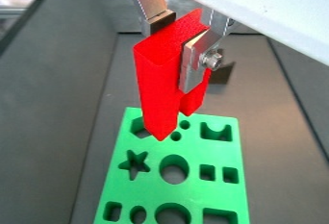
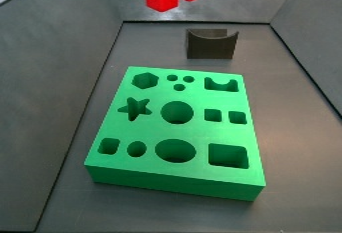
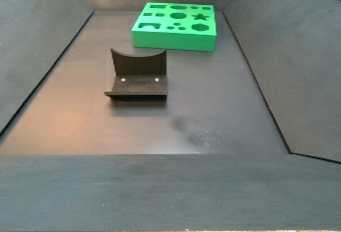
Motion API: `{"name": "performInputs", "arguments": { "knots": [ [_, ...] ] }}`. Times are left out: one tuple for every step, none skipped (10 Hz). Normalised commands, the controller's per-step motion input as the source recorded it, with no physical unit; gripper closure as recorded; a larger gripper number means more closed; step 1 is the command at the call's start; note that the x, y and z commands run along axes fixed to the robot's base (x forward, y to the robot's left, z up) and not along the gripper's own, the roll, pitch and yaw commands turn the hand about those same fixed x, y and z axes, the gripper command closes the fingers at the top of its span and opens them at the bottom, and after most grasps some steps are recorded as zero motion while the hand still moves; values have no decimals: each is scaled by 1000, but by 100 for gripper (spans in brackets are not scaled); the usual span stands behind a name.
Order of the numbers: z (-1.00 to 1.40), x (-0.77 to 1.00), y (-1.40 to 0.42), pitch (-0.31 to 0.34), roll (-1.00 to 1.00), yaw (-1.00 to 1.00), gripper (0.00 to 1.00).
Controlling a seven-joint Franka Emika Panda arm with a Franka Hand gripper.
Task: Pick up the double-square object. Move up. Move to above the board. Insert the double-square object.
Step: Insert the double-square object.
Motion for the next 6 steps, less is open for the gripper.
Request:
{"name": "performInputs", "arguments": {
  "knots": [
    [-114, 549, -160, 31, 39, -423, 100],
    [-169, 503, -114, 0, 31, -583, 100],
    [-197, 677, -146, 0, 36, -434, 100],
    [-257, 717, -157, -9, 49, -394, 100],
    [-289, 706, -157, -3, 67, -403, 100],
    [-286, 683, -154, 0, 69, -417, 100]
  ]
}}
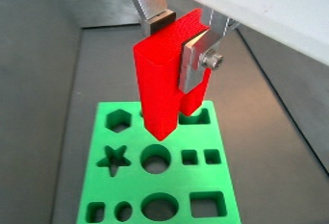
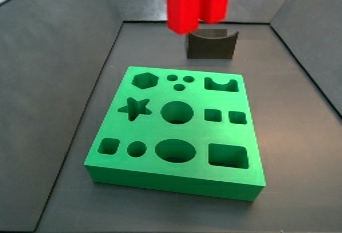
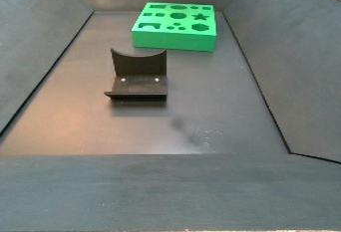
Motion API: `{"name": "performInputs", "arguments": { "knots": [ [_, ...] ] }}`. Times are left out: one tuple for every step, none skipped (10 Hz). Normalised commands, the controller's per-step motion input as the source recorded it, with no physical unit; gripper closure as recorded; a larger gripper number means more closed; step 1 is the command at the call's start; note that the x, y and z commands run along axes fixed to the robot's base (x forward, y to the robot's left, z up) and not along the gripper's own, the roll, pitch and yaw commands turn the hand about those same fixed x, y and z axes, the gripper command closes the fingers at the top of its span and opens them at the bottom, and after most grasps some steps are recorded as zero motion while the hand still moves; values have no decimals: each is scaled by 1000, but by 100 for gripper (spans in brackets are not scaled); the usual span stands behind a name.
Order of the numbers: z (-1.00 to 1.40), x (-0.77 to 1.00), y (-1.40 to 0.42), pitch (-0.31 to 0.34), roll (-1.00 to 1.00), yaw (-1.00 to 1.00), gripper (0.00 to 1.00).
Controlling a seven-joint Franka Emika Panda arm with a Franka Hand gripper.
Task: Pick up the double-square object. Move up. Move to above the board. Insert the double-square object.
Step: Insert the double-square object.
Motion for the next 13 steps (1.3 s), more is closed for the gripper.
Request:
{"name": "performInputs", "arguments": {
  "knots": [
    [-280, 660, -131, 0, 69, -446, 100],
    [-274, 557, -74, 0, 79, -546, 100],
    [-251, 374, -26, 0, 61, -714, 100],
    [-240, 66, 0, -3, 36, -980, 100],
    [-226, 0, 0, -11, 26, -1000, 100],
    [-223, 0, 0, -11, 23, -1000, 100],
    [-211, 0, 0, -11, 16, -1000, 100],
    [-209, 0, 0, -4, 20, -1000, 100],
    [-131, 209, 109, -4, 26, -900, 100],
    [0, 354, 6, 7, 0, -360, 100],
    [0, 109, 26, 24, 0, -11, 100],
    [-63, 409, 111, 64, 0, -609, 100],
    [-26, 106, 154, 53, 29, -829, 100]
  ]
}}
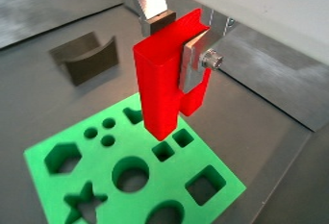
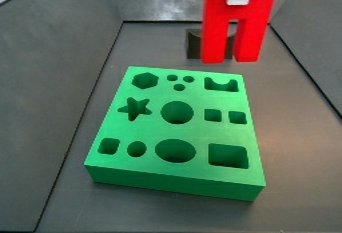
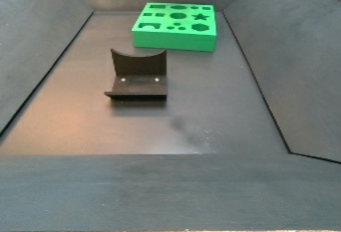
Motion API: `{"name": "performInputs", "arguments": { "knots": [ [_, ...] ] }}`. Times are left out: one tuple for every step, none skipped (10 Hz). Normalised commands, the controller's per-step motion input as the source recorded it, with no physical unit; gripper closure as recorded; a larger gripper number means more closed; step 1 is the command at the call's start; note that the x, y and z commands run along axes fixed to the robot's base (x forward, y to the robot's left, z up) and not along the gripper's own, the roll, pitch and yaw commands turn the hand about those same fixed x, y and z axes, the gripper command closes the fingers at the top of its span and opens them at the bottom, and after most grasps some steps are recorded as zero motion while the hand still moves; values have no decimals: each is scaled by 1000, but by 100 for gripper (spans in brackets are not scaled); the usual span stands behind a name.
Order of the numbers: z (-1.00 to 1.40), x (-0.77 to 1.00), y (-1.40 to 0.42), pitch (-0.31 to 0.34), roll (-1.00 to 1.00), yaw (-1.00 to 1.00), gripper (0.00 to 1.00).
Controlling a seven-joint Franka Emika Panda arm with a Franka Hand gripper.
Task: Pick up the double-square object. Move up. Move to above the board. Insert the double-square object.
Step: Insert the double-square object.
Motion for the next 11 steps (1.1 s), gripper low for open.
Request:
{"name": "performInputs", "arguments": {
  "knots": [
    [-3, 49, 103, 39, 24, -880, 100],
    [0, 31, 83, 30, 16, -897, 100],
    [0, 26, 0, 0, 0, 0, 100],
    [-31, 0, 0, 0, 17, 0, 100],
    [-300, 571, -43, 0, 139, -249, 100],
    [-417, 686, 0, 0, 186, -111, 100],
    [-440, 537, 0, 3, 207, 0, 100],
    [-503, 131, 17, -6, 216, 220, 100],
    [-354, 57, 0, 0, 129, 146, 100],
    [0, 0, 0, 0, 6, 0, 100],
    [-371, 9, 0, -9, 127, 3, 100]
  ]
}}
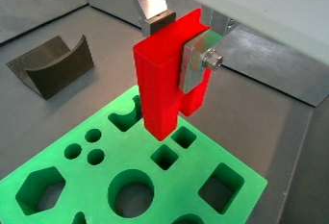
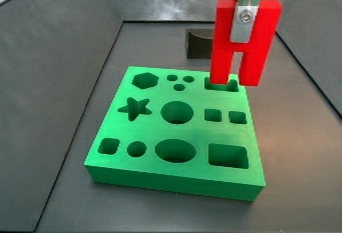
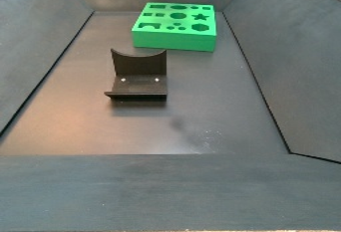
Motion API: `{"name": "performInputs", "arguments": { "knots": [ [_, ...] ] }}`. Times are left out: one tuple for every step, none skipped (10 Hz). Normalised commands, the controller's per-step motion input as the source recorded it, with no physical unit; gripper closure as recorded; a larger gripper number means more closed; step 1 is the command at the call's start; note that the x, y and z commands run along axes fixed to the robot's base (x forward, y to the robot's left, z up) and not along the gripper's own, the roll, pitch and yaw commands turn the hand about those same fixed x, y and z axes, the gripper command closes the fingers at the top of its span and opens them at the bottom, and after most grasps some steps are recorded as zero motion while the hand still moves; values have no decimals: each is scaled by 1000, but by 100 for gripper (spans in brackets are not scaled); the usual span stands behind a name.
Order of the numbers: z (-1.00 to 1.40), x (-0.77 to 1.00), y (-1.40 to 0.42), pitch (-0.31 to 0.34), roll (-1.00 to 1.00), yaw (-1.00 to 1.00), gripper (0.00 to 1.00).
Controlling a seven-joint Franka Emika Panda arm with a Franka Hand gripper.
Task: Pick up the double-square object. Move up. Move to above the board. Insert the double-square object.
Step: Insert the double-square object.
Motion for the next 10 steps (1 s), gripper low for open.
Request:
{"name": "performInputs", "arguments": {
  "knots": [
    [-454, 117, 0, 0, 150, 34, 100],
    [-469, 183, 0, 0, 143, 37, 100],
    [-514, 243, -23, -11, 143, 6, 100],
    [-543, 131, -91, -21, 177, 77, 100],
    [-680, -54, -166, -51, 223, 223, 100],
    [-714, -171, -157, -87, 181, 297, 100],
    [-703, -220, -129, -103, 191, 291, 100],
    [-663, -86, -94, -79, 140, 303, 100],
    [-583, 0, -94, -57, 99, 306, 100],
    [-543, 189, -189, -36, 84, 317, 100]
  ]
}}
